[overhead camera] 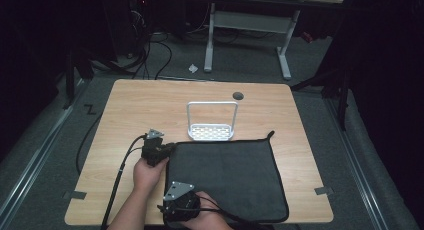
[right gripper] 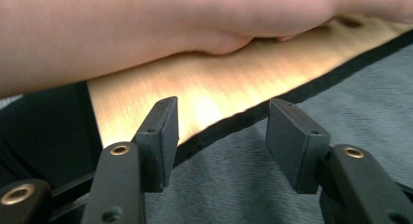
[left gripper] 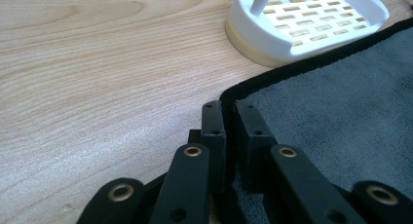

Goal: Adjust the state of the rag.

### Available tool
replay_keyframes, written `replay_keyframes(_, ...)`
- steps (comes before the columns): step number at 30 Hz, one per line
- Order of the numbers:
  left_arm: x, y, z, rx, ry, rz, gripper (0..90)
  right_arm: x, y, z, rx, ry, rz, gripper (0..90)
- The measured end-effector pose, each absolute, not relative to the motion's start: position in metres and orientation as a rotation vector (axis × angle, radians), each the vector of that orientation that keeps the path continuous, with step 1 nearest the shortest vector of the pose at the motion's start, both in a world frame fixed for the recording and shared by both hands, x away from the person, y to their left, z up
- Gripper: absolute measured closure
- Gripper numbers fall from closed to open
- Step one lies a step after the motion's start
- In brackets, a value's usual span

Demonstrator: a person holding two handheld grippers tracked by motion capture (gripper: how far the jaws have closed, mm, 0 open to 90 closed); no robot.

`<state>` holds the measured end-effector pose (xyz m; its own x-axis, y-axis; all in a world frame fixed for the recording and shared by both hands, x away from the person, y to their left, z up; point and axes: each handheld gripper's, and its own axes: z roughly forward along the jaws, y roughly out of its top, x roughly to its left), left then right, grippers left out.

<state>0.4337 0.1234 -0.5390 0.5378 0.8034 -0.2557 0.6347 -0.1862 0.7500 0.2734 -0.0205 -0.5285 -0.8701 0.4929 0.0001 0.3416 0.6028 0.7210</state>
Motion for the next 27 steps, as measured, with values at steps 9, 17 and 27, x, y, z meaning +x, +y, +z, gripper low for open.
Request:
replay_keyframes(9,0.434,0.124,-0.539,1.904,1.174,0.239,83.1,0.272,-0.024,-0.532,0.662,2.601,1.040,67.2)
replay_keyframes(17,0.435,0.125,-0.539,1.886,1.179,0.214,83.2,0.272,-0.036,-0.515,0.638,2.527,1.057,83.2)
replay_keyframes(27,0.432,0.136,-0.532,1.691,1.186,0.146,84.6,0.274,-0.052,-0.480,0.624,2.409,1.193,83.8)
